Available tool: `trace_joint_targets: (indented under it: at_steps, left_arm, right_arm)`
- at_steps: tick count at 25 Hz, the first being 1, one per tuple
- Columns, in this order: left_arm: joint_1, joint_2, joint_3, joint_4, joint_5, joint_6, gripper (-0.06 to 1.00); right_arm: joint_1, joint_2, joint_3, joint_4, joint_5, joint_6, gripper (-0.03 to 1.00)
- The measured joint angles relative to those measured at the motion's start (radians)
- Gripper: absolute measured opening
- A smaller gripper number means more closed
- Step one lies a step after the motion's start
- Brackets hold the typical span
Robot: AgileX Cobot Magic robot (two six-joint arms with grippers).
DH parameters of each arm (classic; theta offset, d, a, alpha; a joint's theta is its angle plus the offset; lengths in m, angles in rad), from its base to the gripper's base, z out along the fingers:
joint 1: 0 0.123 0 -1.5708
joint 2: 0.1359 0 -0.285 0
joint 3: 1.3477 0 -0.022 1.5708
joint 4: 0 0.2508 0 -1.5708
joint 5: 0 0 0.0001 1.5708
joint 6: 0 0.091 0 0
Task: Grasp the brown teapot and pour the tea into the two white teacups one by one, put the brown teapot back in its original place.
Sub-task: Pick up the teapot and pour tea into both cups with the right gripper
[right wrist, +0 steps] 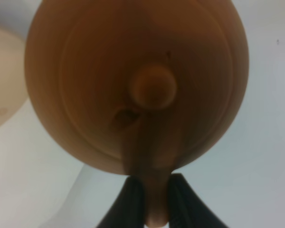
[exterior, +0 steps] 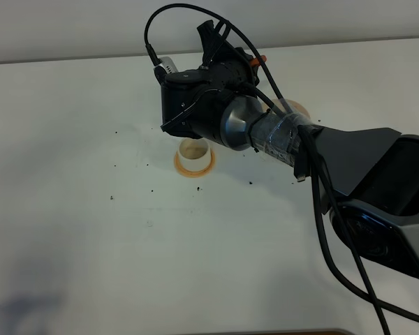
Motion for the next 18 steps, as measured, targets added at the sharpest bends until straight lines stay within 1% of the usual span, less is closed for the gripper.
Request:
trace_joint_targets:
  at_steps: [6, 18]
  left_arm:
    - [0.0, 0.0, 0.0, 0.0, 0.0, 0.0, 0.43]
    - [0.0, 0.0, 0.0, 0.0, 0.0, 0.0, 0.43]
  right_arm:
    - [0.0, 0.0, 0.0, -0.028, 0.0, -0.003, 0.1]
    - [0.0, 0.0, 0.0, -0.046, 0.0, -0.036, 0.1]
